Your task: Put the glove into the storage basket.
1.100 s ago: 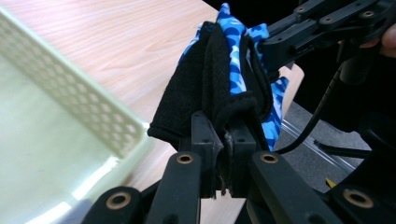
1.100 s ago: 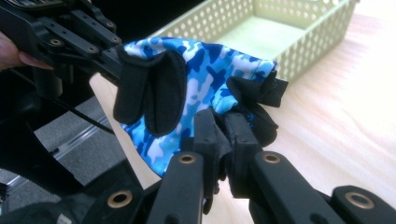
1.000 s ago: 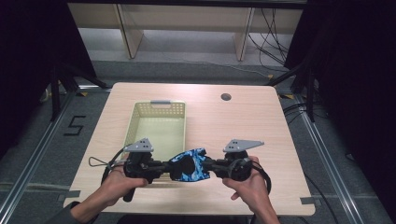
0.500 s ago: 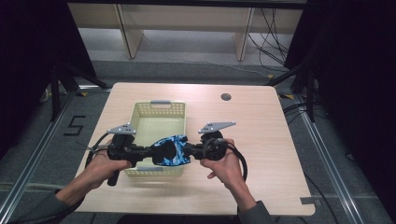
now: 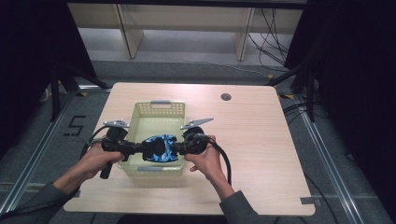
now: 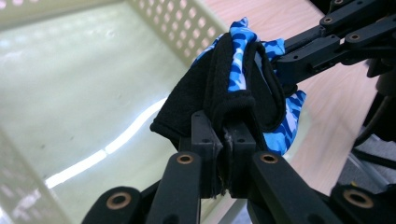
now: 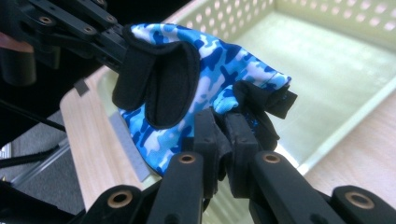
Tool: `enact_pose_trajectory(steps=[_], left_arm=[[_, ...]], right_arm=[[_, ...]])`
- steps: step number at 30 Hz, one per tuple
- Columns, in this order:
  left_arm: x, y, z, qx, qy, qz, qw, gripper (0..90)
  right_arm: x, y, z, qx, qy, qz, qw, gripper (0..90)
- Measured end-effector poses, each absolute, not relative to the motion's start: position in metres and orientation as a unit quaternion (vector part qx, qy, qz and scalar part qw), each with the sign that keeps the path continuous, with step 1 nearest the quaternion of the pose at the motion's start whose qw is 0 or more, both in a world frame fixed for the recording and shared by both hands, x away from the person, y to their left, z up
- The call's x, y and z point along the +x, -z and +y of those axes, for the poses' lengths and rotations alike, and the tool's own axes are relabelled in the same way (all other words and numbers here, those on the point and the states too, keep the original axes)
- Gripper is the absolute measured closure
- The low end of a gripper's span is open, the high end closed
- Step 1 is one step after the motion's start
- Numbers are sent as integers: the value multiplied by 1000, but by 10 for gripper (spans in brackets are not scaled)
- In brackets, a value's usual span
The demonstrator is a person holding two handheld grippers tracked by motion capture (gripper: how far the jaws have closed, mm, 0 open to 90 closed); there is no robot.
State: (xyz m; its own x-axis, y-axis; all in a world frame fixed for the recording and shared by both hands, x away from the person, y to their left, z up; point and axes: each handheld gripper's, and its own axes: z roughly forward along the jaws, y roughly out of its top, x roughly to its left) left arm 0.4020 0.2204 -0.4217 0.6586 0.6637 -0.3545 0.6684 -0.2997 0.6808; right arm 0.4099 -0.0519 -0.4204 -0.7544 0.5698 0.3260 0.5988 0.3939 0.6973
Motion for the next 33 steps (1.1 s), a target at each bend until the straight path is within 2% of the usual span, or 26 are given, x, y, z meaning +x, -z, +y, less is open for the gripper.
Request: enact_pose_trajectory(steps=[10,19,24,26,30,33], left_arm=[[412,445,225,812,12,436,387,842],[414,453,223,832,8,431,351,812],[415,451,220,845,-12,423,327,730],[417,448,222,858,-7,409,310,662],[418,442,226,854,2,425,301,504],[417,436,230,855,-11,426,297,485]], right_arm=[[421,445,-28,-353,372,-858,23,854],[426,452,-16,-349,332,-876,26,850],[427,454,-11,-349,313,-883,22,846],[427,454,-10,-354,305,-884,21,844],[427,455,-10,-351,306,-885,19,840],[428,455,-12,-359,304,-882,21,837]])
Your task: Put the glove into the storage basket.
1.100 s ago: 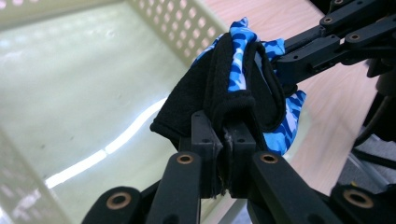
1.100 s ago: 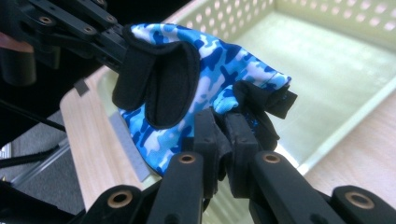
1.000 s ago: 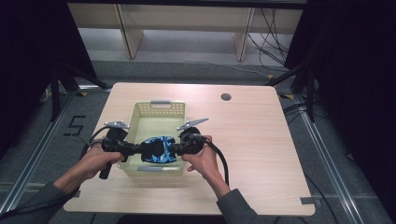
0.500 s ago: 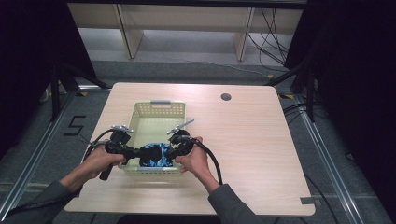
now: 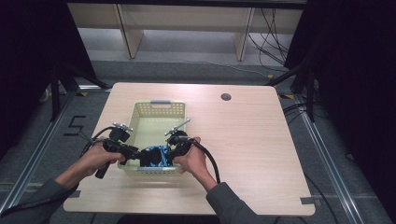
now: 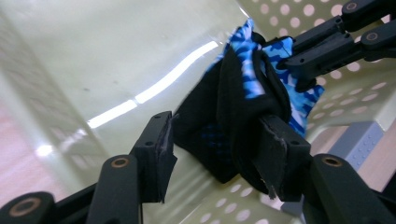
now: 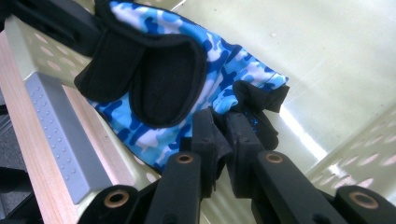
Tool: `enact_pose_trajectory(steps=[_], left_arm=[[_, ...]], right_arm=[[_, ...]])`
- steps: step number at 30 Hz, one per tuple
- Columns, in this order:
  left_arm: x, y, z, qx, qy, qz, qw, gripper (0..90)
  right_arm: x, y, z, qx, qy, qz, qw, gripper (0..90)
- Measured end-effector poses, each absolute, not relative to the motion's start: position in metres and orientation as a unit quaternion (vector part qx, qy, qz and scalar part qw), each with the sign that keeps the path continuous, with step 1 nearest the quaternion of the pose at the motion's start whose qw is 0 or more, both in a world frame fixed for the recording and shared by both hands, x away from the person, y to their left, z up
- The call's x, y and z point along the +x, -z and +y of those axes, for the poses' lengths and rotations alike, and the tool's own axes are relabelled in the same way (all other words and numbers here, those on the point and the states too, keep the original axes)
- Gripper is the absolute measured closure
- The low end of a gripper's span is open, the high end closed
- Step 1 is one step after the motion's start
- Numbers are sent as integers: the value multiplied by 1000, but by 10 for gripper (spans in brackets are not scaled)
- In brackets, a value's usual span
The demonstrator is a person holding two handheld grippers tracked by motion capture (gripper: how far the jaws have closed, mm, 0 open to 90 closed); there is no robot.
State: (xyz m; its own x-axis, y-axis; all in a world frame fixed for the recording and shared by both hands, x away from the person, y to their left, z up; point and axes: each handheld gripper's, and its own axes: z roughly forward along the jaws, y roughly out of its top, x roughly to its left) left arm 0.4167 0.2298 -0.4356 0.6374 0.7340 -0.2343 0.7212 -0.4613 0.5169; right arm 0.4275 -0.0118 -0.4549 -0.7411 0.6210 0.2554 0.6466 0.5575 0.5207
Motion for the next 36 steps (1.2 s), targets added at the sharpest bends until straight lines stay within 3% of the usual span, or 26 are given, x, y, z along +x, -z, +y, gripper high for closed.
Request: enact_pose_trajectory(steps=[4,10,15,21,28,36], left_arm=[[413,426,230,858,-15,430,281,401],[409,419,228,851,-27,433,294,378],[407,418,227,846,-31,438,304,365],[405,418,224,841,-32,438,317,321],[394,413,217,829,-37,431,355,277],[383,417,205,830,-41,417,369,234]], right_arm=[[428,455,-13,-363,304,-880,24,832],[428,455,-13,-365,310,-877,25,776],[427,448,-14,-374,318,-871,3,556],[426,426,-17,-363,395,-844,-8,416],[421,413,-37,-355,415,-838,-19,369],[415,416,-60,-356,429,-830,7,347]])
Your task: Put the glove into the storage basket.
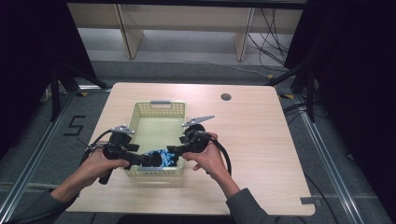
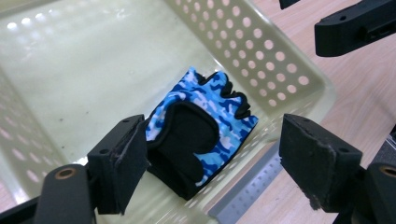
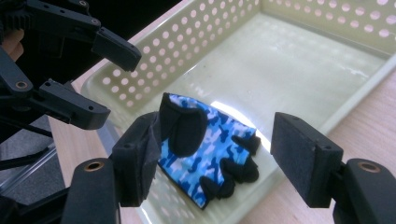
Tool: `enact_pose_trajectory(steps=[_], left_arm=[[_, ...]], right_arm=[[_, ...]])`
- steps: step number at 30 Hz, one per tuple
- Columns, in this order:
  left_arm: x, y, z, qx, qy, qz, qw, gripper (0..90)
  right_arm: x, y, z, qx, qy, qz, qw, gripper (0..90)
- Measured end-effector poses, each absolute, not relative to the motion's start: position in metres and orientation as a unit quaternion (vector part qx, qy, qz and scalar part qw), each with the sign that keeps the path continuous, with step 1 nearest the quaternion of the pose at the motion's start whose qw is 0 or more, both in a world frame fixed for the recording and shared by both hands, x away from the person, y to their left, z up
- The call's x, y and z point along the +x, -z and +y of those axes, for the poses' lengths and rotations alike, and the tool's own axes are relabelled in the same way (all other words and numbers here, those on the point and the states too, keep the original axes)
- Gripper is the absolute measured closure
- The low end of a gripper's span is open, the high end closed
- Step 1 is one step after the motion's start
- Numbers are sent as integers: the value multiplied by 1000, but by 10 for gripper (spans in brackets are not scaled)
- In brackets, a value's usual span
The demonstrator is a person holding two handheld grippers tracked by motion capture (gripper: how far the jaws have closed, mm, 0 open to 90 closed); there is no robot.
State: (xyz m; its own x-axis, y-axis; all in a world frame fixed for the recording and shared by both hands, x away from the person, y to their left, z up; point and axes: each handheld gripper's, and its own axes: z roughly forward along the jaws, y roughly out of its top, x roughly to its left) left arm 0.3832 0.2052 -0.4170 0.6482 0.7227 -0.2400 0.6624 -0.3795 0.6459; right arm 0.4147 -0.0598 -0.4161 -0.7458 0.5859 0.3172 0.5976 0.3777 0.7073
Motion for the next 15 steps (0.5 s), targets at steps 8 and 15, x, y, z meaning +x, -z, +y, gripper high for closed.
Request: enact_pose_trajectory(steps=[8,15], left_arm=[[372,410,199,813,-24,409,413,194],[360,407,194,809,-18,400,429,193]], right_arm=[[405,412,-72,-347,445,-826,-8,340],[395,411,-86,-353,458,-816,-15,323]])
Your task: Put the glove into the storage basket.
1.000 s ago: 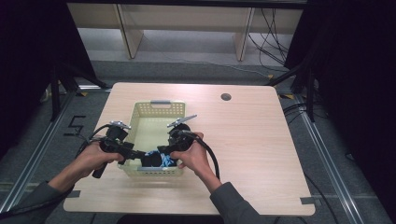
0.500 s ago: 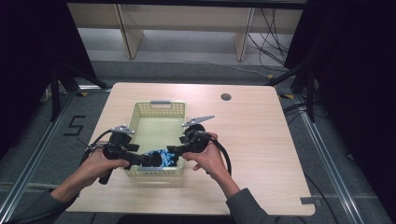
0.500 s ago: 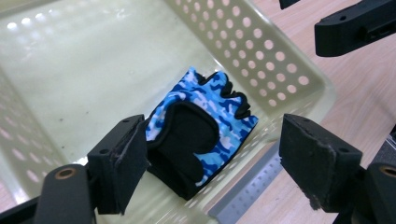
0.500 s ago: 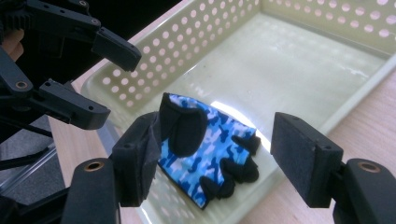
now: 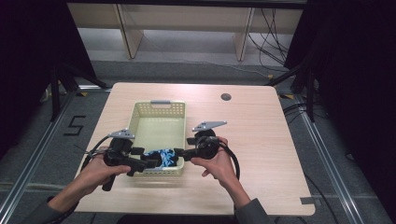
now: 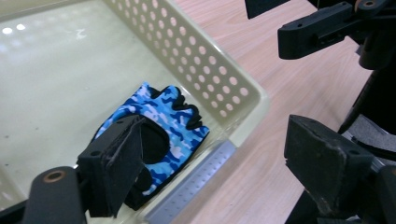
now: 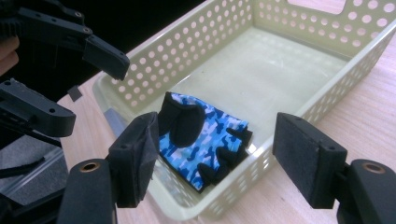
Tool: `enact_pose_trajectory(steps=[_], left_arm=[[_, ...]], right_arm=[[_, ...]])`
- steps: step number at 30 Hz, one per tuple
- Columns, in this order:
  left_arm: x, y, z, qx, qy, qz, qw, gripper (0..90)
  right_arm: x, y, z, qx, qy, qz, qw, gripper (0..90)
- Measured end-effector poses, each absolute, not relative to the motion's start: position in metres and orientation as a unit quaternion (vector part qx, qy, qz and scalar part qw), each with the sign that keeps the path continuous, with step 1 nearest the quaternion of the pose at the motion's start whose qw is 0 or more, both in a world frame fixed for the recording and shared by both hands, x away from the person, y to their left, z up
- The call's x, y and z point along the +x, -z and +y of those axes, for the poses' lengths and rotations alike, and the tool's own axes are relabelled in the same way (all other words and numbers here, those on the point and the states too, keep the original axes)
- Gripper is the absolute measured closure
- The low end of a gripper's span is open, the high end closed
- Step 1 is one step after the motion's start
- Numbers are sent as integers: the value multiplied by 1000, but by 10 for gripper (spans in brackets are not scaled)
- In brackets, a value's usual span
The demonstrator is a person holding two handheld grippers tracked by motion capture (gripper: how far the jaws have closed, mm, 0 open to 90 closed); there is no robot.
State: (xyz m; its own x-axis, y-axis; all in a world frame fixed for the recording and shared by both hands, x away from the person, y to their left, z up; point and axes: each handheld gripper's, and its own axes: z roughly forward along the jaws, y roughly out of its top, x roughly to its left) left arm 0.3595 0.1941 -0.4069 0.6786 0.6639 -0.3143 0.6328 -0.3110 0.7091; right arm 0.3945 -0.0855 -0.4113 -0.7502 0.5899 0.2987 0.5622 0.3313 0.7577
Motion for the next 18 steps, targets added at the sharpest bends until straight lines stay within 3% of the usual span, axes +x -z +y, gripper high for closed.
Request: enact_pose_trajectory(steps=[18], left_arm=[[337,410,176,808,4,373,456,204]], right_arm=[[372,421,-124,369,-477,797,32,261]])
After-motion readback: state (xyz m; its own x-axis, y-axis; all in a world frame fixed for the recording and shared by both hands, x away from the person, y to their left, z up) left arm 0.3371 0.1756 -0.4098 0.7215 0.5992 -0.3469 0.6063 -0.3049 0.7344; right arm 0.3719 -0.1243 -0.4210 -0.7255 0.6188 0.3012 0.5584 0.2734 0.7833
